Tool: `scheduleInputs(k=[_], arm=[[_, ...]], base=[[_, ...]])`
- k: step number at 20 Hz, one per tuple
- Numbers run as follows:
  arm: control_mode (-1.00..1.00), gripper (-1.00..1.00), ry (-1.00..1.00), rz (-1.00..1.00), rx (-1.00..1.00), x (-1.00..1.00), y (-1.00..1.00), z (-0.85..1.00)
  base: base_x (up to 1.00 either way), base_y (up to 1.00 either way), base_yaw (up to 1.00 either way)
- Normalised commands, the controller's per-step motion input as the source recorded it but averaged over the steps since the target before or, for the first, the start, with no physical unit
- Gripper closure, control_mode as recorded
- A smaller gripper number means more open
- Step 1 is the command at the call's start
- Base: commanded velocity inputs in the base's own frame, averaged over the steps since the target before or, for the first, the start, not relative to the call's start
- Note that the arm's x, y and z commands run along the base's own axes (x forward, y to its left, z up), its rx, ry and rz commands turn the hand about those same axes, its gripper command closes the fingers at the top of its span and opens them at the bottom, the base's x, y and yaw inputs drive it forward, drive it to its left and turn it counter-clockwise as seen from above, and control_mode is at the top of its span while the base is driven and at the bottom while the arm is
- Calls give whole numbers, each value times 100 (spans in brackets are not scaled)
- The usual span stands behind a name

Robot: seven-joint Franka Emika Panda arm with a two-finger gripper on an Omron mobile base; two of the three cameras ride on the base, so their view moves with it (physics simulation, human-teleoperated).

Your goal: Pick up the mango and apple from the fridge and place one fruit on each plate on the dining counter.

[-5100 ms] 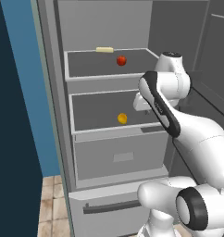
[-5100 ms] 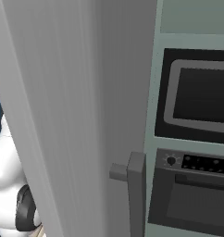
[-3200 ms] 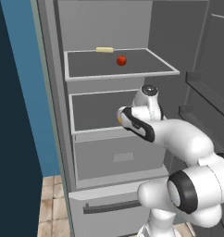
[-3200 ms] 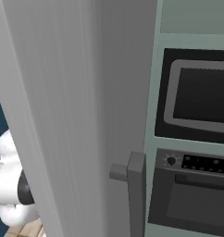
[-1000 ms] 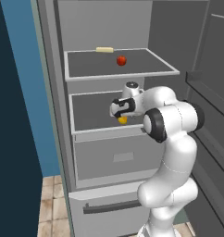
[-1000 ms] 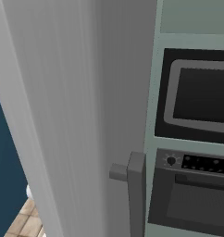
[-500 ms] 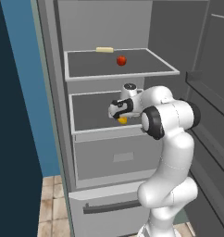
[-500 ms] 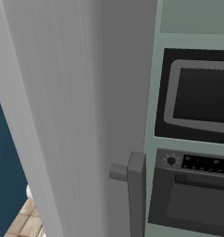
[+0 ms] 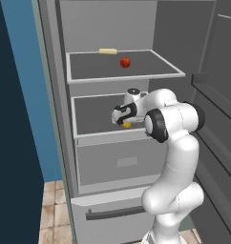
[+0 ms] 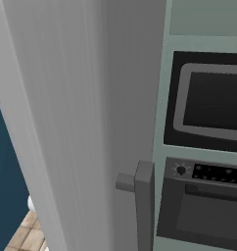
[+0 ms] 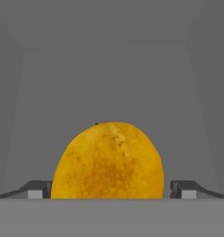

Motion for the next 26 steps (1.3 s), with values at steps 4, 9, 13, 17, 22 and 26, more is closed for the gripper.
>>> scheduleInputs(k=[4,9,13,17,22,26], arm=[[-100,100,3,0,0,0,0,0],[-100,100,2,0,0,0,0,0],[-100,100,0,2,0,-37,0,25],[-100,100,-1,8,0,-88,9,74],[-100,100,0,7,0,-97,20,61],[-100,100,0,1,0,-89,10,54]], base=[[0,0,0],[0,0,0],[0,0,0],[0,0,0],[0,0,0],[0,0,0]])
